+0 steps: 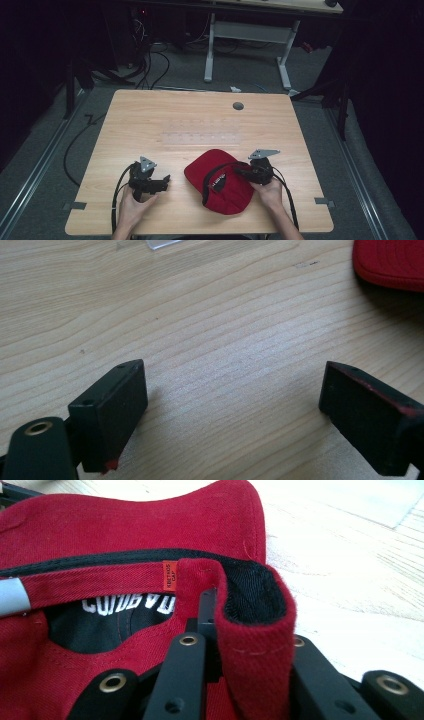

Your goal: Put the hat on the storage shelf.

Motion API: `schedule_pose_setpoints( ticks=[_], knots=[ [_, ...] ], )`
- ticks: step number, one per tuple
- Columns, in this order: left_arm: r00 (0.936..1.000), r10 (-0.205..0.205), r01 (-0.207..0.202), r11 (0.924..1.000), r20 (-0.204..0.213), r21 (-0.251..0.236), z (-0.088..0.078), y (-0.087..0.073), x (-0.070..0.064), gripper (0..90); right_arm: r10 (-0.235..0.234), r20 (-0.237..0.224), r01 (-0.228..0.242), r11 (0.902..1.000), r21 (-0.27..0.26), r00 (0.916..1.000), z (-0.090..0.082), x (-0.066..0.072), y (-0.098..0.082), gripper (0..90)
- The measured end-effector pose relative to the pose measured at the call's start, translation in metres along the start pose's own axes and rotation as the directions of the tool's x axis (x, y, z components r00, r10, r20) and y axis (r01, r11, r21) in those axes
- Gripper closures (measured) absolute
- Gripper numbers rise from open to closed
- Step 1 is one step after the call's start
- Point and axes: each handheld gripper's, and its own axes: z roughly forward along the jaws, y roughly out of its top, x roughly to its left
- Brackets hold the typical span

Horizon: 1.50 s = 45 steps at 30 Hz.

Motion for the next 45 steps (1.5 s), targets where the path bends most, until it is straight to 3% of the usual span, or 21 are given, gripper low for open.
schedule_pose_setpoints(
  ticks=[15, 21, 25, 28, 35, 40, 45],
  knots=[
    [0.9995, 0.006, -0.007, 0.9998, 0.031, 0.018, -0.004, -0.001, -0.003, 14.9, -0.006, -0.043, 0.005, 0.9996, -0.029, 0.9991, -0.015, 0.010, 0.010, 83.4],
    [0.9968, -0.008, 0.006, 0.9996, 0.080, 0.026, -0.008, 0.001, -0.008, 14.9, -0.005, -0.046, 0.004, 0.9994, -0.034, 0.9989, -0.022, 0.013, 0.015, 83.6],
    [0.9929, -0.010, 0.008, 0.9998, 0.119, 0.021, -0.011, 0.006, -0.015, 15.1, -0.012, -0.047, 0.010, 0.9988, -0.049, 0.9988, -0.029, 0.017, 0.022, 83.6],
    [0.9916, 0.028, -0.031, 0.9993, 0.126, 0.023, -0.011, 0.007, -0.021, 15.2, -0.012, -0.053, 0.009, 0.9980, -0.063, 0.9986, -0.035, 0.018, 0.025, 83.6],
    [0.9813, 0.077, -0.081, 0.9966, 0.177, 0.014, -0.017, 0.005, -0.038, 15.5, -0.004, -0.052, 0.000, 0.9969, -0.079, 0.9986, -0.045, 0.018, 0.032, 83.6],
    [0.9719, 0.078, -0.087, 0.9958, 0.222, 0.030, -0.020, 0.003, -0.047, 15.2, 0.010, -0.055, -0.015, 0.9961, -0.087, 0.9984, -0.049, 0.016, 0.035, 83.7],
    [0.9682, 0.095, -0.103, 0.9944, 0.231, 0.024, -0.020, 0.002, -0.054, 15.9, 0.013, -0.050, -0.018, 0.9947, -0.101, 0.9987, -0.055, 0.017, 0.040, 83.6]
  ],
)
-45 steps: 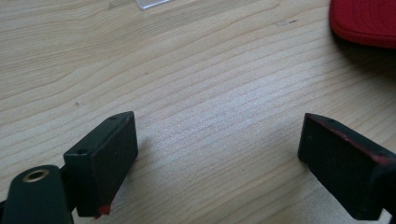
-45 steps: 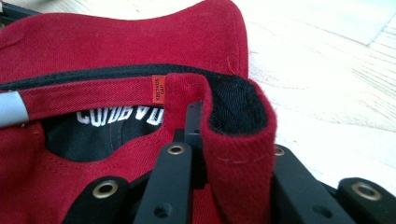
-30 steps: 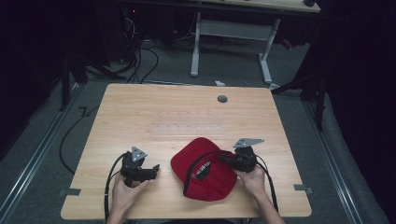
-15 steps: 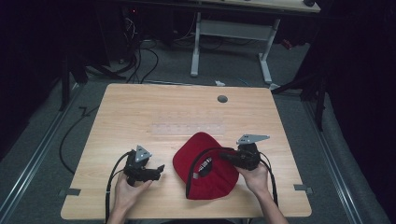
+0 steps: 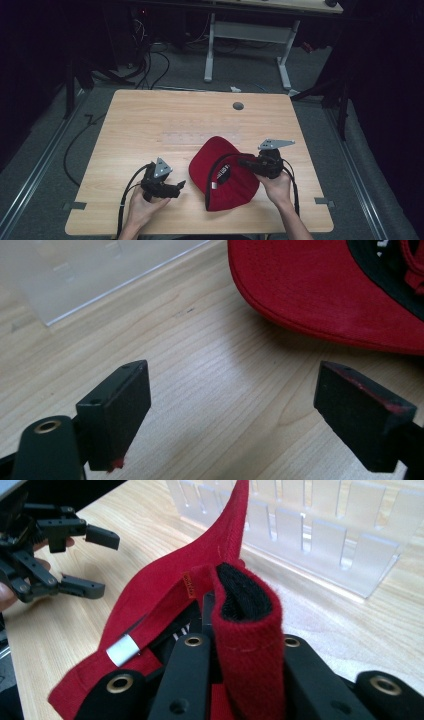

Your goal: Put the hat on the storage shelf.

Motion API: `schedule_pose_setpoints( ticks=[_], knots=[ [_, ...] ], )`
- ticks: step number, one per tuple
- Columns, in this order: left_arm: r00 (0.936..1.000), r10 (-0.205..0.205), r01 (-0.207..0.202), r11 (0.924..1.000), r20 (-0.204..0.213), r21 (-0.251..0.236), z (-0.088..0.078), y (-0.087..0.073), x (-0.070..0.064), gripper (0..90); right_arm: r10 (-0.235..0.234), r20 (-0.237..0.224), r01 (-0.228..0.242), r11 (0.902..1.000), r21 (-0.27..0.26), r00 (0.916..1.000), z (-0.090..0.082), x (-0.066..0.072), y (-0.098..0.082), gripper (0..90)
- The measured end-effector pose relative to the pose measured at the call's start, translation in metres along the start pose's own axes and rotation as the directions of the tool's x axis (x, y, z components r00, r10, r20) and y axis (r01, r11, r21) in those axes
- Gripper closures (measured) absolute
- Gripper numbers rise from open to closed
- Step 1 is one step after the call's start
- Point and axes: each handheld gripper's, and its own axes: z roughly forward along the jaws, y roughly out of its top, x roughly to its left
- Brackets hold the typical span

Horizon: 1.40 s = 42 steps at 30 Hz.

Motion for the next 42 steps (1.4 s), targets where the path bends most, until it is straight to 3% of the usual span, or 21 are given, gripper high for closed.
schedule_pose_setpoints(
  ticks=[5, 7, 9, 19, 32, 36, 37, 42],
  knots=[
    [0.9997, 0.007, -0.007, 1.0000, 0.022, -0.002, 0.000, 0.000, -0.006, 19.7, 0.004, -0.004, -0.004, 0.9998, -0.019, 1.0000, -0.007, 0.000, 0.007, 83.6],
    [0.9977, 0.001, -0.001, 1.0000, 0.068, 0.004, -0.003, 0.000, -0.008, 15.8, 0.009, -0.006, -0.010, 0.9997, -0.023, 0.9999, -0.009, 0.000, 0.010, 83.6],
    [0.9968, 0.011, -0.011, 0.9999, 0.079, -0.008, -0.004, 0.001, -0.011, 15.7, 0.007, -0.007, -0.007, 0.9996, -0.029, 1.0000, -0.012, 0.001, 0.013, 83.6],
    [0.9881, 0.116, -0.112, 0.9924, 0.101, -0.051, -0.004, 0.003, -0.029, 15.2, 0.019, -0.046, -0.022, 0.9986, -0.049, 0.9987, -0.018, 0.005, 0.030, 83.6],
    [0.9892, 0.103, -0.095, 0.9922, 0.104, -0.081, 0.003, 0.005, -0.035, 14.5, 0.045, -0.097, -0.051, 0.9969, -0.059, 0.9943, -0.012, 0.014, 0.047, 83.5],
    [0.9899, 0.096, -0.086, 0.9913, 0.104, -0.100, 0.001, 0.008, -0.036, 13.0, 0.045, -0.088, -0.049, 0.9977, -0.047, 0.9951, -0.008, 0.017, 0.048, 83.5],
    [0.9899, 0.109, -0.099, 0.9889, 0.090, -0.111, 0.000, 0.009, -0.036, 11.9, 0.033, -0.051, -0.035, 0.9990, -0.029, 0.9982, -0.004, 0.019, 0.048, 83.5],
    [0.9903, 0.118, -0.107, 0.9845, 0.074, -0.139, -0.005, 0.014, -0.034, 9.1, 0.030, -0.018, -0.030, 0.9995, -0.003, 0.9994, 0.000, 0.020, 0.046, 83.3]
  ],
)
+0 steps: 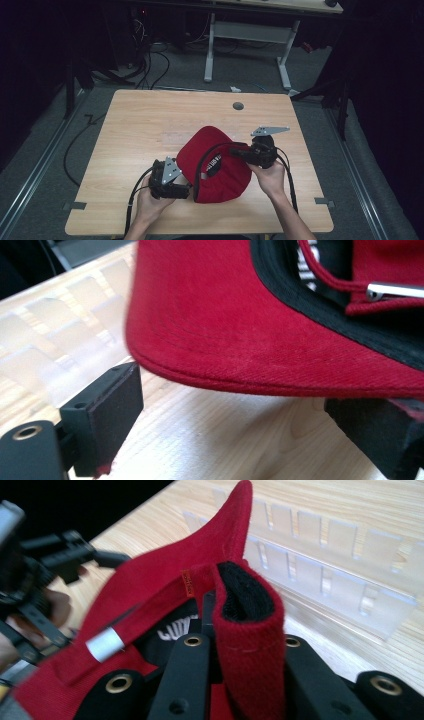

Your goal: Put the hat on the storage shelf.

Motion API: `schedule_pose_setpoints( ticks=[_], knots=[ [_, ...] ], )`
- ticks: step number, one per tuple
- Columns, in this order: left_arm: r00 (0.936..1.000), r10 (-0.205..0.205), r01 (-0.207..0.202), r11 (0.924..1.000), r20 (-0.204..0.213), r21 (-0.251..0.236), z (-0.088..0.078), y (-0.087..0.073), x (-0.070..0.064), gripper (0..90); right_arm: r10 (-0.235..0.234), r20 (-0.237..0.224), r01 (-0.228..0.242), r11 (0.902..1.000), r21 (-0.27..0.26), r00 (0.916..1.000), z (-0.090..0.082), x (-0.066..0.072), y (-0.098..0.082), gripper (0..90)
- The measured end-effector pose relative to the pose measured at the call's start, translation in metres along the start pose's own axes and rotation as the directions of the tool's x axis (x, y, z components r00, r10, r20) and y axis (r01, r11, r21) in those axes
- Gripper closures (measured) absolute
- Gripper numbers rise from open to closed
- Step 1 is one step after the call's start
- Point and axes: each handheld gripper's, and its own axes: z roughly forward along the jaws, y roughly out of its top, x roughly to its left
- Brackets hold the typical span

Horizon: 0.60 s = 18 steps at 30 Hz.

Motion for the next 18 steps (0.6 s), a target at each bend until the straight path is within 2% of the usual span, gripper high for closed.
schedule_pose_setpoints(
  ticks=[7, 11, 18],
  knots=[
    [0.9997, 0.019, -0.019, 0.9998, 0.013, -0.011, -0.004, 0.005, -0.002, 8.3, -0.024, 0.042, 0.022, 0.9990, 0.039, 0.9988, 0.004, 0.002, -0.002, 83.2],
    [0.9988, 0.033, -0.033, 0.9993, 0.037, -0.016, -0.005, 0.008, -0.007, 5.6, -0.027, 0.049, 0.024, 0.9979, 0.060, 0.9984, 0.005, 0.003, -0.002, 83.1],
    [0.9965, 0.074, -0.073, 0.9972, 0.038, -0.013, -0.004, 0.008, -0.013, 6.1, -0.023, 0.056, 0.018, 0.9959, 0.088, 0.9982, 0.009, 0.005, -0.003, 82.9]
  ],
)
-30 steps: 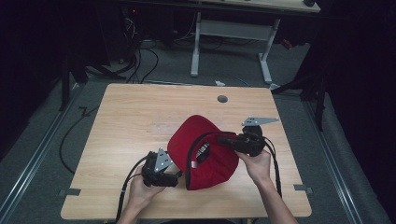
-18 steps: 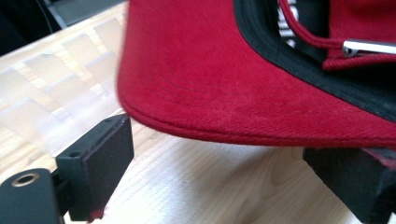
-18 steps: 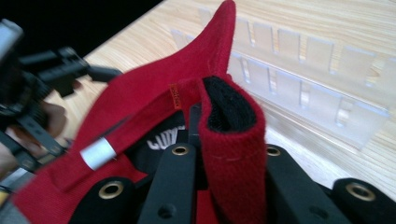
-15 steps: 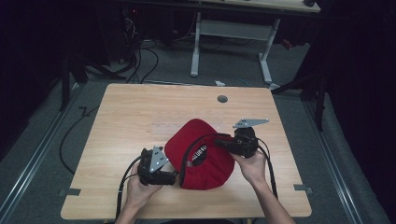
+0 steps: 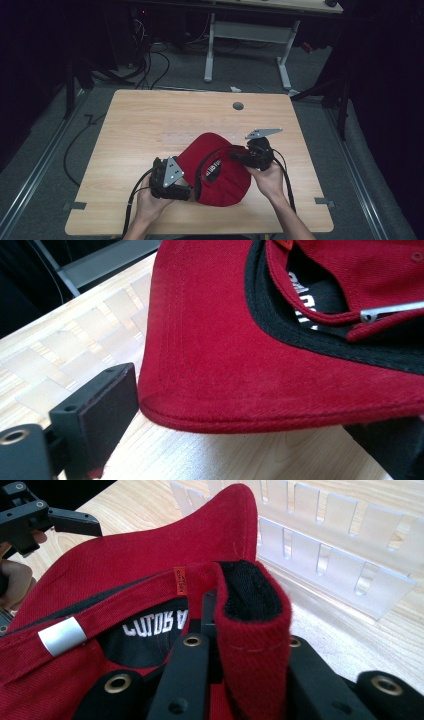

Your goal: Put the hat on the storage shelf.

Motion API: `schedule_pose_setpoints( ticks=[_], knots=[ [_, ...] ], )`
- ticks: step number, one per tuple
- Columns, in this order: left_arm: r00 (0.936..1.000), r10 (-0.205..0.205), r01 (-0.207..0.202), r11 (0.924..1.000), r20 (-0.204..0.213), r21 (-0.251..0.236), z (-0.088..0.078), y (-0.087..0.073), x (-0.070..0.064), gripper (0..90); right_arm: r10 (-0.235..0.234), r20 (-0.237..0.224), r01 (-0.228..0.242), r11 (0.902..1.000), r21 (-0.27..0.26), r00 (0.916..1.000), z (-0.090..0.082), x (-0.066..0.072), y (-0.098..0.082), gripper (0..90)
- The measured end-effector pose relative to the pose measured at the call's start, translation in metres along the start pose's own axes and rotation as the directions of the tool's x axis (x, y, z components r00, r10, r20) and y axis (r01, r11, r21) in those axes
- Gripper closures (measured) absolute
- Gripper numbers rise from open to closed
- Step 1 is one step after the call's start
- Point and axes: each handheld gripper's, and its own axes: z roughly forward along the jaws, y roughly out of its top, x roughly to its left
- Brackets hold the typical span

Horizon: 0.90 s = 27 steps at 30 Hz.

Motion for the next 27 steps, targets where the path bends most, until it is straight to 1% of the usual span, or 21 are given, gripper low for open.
schedule_pose_setpoints(
  ticks=[3, 4, 5, 9, 11, 14, 15, 17, 18, 21, 22, 23, 25, 26, 27],
  knots=[
    [1.0000, 0.007, -0.007, 1.0000, 0.004, 0.005, 0.000, 0.000, -0.001, 8.5, 0.003, -0.002, -0.002, 1.0000, 0.005, 1.0000, 0.001, 0.000, 0.000, 82.9],
    [0.9998, 0.022, -0.022, 0.9997, 0.001, 0.015, 0.000, -0.001, -0.001, 10.3, 0.007, -0.005, -0.007, 0.9999, 0.013, 1.0000, 0.002, 0.000, 0.000, 82.9],
    [0.9997, 0.024, -0.024, 0.9996, 0.003, 0.018, 0.000, -0.001, -0.001, 12.2, 0.012, -0.010, -0.012, 0.9998, 0.017, 0.9999, 0.002, 0.001, 0.000, 82.9],
    [0.9996, 0.029, -0.030, 0.9990, 0.005, 0.035, 0.002, -0.003, -0.002, 17.6, 0.019, -0.053, -0.018, 0.9996, 0.020, 0.9984, 0.005, 0.001, 0.001, 82.8],
    [0.9988, 0.048, -0.048, 0.9983, -0.005, 0.033, 0.002, -0.003, -0.003, 22.4, 0.021, -0.062, -0.019, 0.9994, 0.030, 0.9979, 0.007, 0.003, 0.001, 82.8],
    [0.9989, 0.046, -0.046, 0.9984, -0.006, 0.033, 0.001, -0.001, -0.002, 28.8, 0.022, -0.079, -0.019, 0.9991, 0.038, 0.9967, 0.010, 0.006, 0.001, 82.6],
    [0.9991, 0.041, -0.041, 0.9986, 0.001, 0.032, 0.000, 0.000, -0.001, 31.1, 0.020, -0.081, -0.017, 0.9992, 0.037, 0.9965, 0.010, 0.006, 0.000, 82.5],
    [0.9990, 0.045, -0.045, 0.9985, 0.005, 0.032, -0.002, 0.000, -0.001, 35.0, 0.021, -0.088, -0.018, 0.9990, 0.040, 0.9959, 0.010, 0.006, 0.000, 82.4],
    [0.9988, 0.047, -0.047, 0.9982, 0.011, 0.038, -0.002, 0.000, -0.001, 39.1, 0.019, -0.090, -0.016, 0.9990, 0.043, 0.9958, 0.010, 0.006, 0.000, 82.2],
    [0.9995, 0.010, -0.011, 0.9984, 0.029, 0.056, -0.004, 0.001, 0.001, 45.0, 0.017, -0.093, -0.012, 0.9987, 0.050, 0.9955, 0.010, 0.007, 0.000, 81.7],
    [0.9986, -0.026, 0.023, 0.9976, 0.046, 0.066, -0.005, 0.003, 0.003, 46.6, 0.015, -0.097, -0.010, 0.9987, 0.049, 0.9952, 0.010, 0.007, -0.001, 81.5],
    [0.9979, -0.040, 0.036, 0.9969, 0.050, 0.070, -0.005, 0.004, 0.003, 48.6, 0.016, -0.105, -0.011, 0.9988, 0.047, 0.9944, 0.010, 0.007, -0.001, 81.2],
    [0.9934, -0.086, 0.079, 0.9928, 0.076, 0.090, -0.007, 0.007, 0.006, 51.8, 0.013, -0.117, -0.008, 0.9992, 0.038, 0.9931, 0.010, 0.006, -0.001, 80.7],
    [0.9909, -0.104, 0.096, 0.9909, 0.084, 0.094, -0.007, 0.008, 0.006, 53.7, 0.014, -0.124, -0.010, 0.9993, 0.035, 0.9922, 0.010, 0.005, -0.001, 80.6],
    [0.9892, -0.114, 0.105, 0.9891, 0.092, 0.104, -0.007, 0.009, 0.007, 55.8, 0.017, -0.128, -0.013, 0.9993, 0.035, 0.9916, 0.010, 0.005, -0.001, 80.5]
  ],
)
